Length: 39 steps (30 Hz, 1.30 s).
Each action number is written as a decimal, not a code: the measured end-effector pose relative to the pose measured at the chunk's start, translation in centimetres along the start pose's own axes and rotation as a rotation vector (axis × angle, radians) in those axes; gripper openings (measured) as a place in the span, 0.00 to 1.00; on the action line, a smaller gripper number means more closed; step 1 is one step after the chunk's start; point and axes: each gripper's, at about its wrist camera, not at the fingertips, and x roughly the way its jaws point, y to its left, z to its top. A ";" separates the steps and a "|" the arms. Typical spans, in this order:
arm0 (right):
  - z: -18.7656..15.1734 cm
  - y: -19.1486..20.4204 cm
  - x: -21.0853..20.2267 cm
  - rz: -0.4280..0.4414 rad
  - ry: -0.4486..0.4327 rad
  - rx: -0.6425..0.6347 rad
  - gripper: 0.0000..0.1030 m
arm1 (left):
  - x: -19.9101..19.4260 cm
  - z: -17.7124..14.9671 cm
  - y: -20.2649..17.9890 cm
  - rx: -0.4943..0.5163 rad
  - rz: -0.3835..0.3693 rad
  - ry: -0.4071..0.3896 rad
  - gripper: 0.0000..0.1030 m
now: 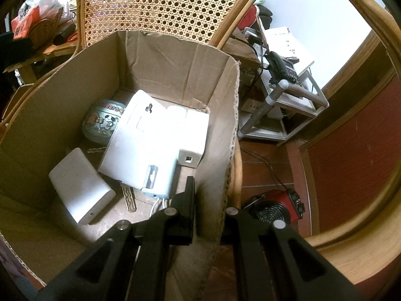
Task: Organize rigid objects
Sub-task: 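Release the power bank and reach the left tool to the key bunch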
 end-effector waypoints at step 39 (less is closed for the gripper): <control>0.1 0.4 0.1 -0.002 0.002 -0.003 0.09 | 15.8 -1.2 6.1 -0.294 -0.160 0.214 0.14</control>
